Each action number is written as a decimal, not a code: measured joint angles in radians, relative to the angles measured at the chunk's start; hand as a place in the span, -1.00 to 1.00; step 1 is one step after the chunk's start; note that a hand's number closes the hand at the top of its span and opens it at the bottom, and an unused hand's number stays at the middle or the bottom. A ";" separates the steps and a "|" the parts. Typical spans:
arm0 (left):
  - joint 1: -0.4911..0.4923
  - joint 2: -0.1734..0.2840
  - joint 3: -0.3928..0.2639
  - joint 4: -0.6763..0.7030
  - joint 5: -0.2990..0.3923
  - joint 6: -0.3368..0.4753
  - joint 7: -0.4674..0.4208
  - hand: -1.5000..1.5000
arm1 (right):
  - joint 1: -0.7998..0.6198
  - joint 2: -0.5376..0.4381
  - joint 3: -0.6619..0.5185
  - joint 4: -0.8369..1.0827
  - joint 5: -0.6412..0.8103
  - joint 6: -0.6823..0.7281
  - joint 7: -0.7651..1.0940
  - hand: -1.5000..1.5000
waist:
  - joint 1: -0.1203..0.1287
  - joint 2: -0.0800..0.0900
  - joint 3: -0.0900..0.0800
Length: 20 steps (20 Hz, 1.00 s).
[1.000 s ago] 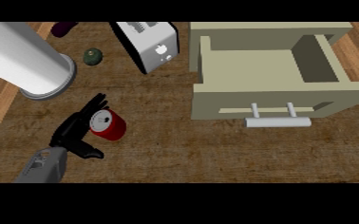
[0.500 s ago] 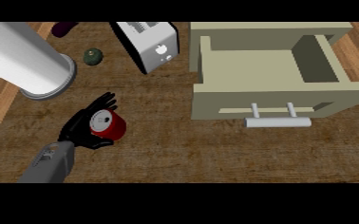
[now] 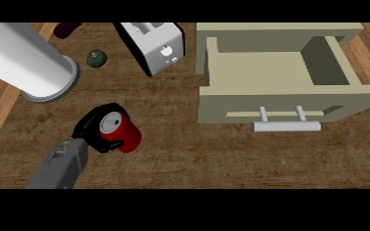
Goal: Pick up the can, place it into the drawer and close the drawer
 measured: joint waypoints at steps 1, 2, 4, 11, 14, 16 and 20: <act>-0.003 -0.004 -0.003 -0.014 0.004 -0.007 0.007 1.00 | -0.002 0.004 0.013 -0.001 0.013 -0.009 -0.002 -1.00 | 0.002 0.000 0.000; -0.007 -0.009 -0.006 -0.025 0.009 -0.018 0.017 1.00 | -0.012 -0.004 0.010 0.000 0.007 -0.018 0.006 -1.00 | 0.003 0.000 0.000; -0.014 -0.027 -0.008 -0.064 0.027 -0.024 0.038 1.00 | -0.010 0.001 0.006 0.005 0.011 -0.008 -0.003 -1.00 | 0.006 -0.002 0.000; 0.013 -0.094 0.090 -0.170 0.122 0.178 0.027 1.00 | 0.005 0.004 -0.009 -0.003 -0.001 -0.020 0.002 -1.00 | 0.019 -0.008 0.002; 0.025 -0.146 0.123 -0.237 0.146 0.324 0.022 1.00 | 0.009 0.003 -0.016 -0.009 -0.013 -0.024 0.009 -1.00 | 0.023 -0.009 0.002; 0.030 -0.174 0.118 -0.305 0.163 0.397 0.045 1.00 | 0.009 0.007 0.003 -0.015 -0.005 -0.037 0.002 -1.00 | 0.022 -0.009 0.002; 0.044 -0.202 0.066 -0.489 0.196 0.521 0.123 1.00 | 0.025 0.004 0.007 -0.030 -0.014 -0.046 0.009 -1.00 | 0.021 -0.010 0.002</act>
